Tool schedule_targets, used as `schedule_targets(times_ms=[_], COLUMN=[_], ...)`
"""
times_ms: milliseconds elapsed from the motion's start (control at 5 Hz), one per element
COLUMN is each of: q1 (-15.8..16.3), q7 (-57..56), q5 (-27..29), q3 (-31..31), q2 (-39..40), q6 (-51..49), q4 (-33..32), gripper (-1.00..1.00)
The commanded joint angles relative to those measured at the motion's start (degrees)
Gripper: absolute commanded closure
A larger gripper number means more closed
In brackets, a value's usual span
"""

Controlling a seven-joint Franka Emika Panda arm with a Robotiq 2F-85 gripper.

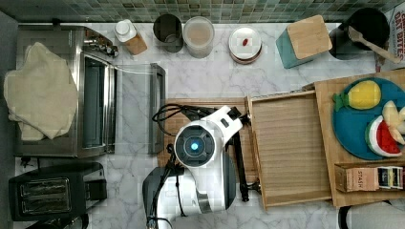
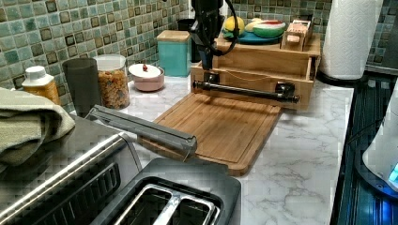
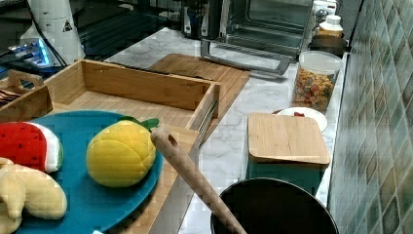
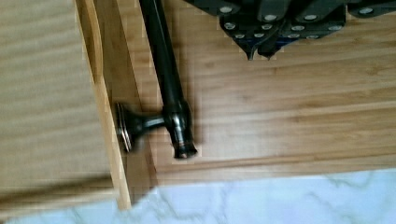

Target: Close the drawer.

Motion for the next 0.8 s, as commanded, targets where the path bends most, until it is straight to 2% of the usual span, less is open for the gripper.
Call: schedule_targets(times_ms=[200,800], q1=[-1.28,-1.34], q7=[-7.7,-6.38], q5=[-0.84,-3.04], q3=[-1.61,-1.43], q2=[5.0,4.74], q6=[7.26,7.83], q4=[-5.86,-7.63], gripper=[1.0,1.0])
